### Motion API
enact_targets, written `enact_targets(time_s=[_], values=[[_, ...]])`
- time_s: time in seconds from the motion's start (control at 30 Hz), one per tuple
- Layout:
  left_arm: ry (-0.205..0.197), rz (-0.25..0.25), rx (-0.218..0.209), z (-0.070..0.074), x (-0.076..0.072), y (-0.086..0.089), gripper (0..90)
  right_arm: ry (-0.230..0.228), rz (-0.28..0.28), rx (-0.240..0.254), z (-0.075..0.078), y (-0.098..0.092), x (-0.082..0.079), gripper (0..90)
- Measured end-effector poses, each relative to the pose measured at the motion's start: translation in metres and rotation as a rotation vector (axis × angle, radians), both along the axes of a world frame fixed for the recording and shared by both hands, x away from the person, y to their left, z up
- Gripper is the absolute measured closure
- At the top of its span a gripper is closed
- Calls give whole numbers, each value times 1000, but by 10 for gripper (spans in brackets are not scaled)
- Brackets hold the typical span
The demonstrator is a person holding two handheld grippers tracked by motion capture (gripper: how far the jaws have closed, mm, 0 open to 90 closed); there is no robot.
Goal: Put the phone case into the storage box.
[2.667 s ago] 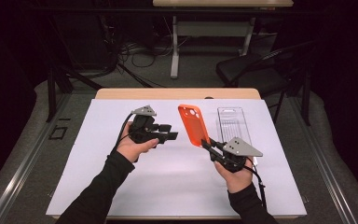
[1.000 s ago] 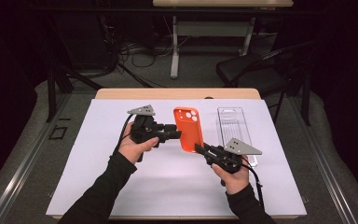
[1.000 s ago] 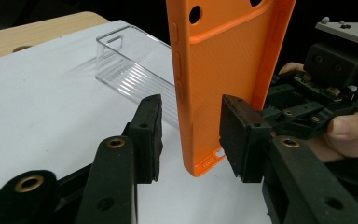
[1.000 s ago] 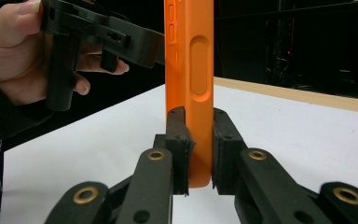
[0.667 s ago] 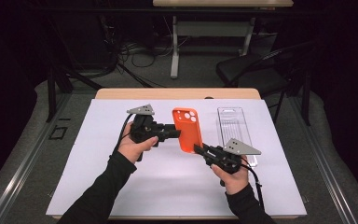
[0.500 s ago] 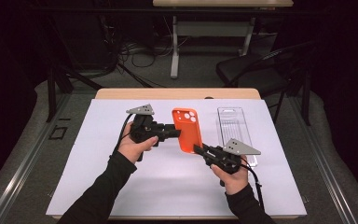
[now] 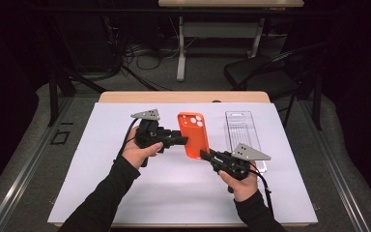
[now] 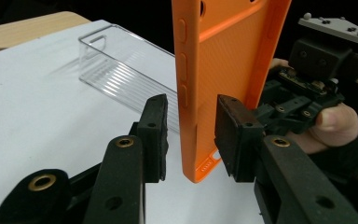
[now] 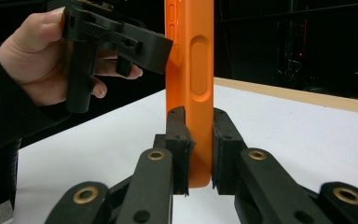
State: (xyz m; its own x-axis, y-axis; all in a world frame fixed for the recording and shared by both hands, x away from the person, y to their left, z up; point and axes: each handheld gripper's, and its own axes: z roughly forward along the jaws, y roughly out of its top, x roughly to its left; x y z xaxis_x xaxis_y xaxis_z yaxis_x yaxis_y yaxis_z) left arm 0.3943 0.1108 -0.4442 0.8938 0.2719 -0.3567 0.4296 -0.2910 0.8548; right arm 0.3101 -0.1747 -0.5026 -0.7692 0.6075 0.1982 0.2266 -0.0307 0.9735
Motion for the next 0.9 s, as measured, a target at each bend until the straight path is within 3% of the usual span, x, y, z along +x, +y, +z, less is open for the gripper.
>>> enact_targets(time_s=[0.27,0.9], values=[[-7,-58,-4,-1,1,2,627,-8,20,6,0,1,0,807],[-17,-119,-5,-3,4,1,688,-15,44,14,1,1,0,807]])
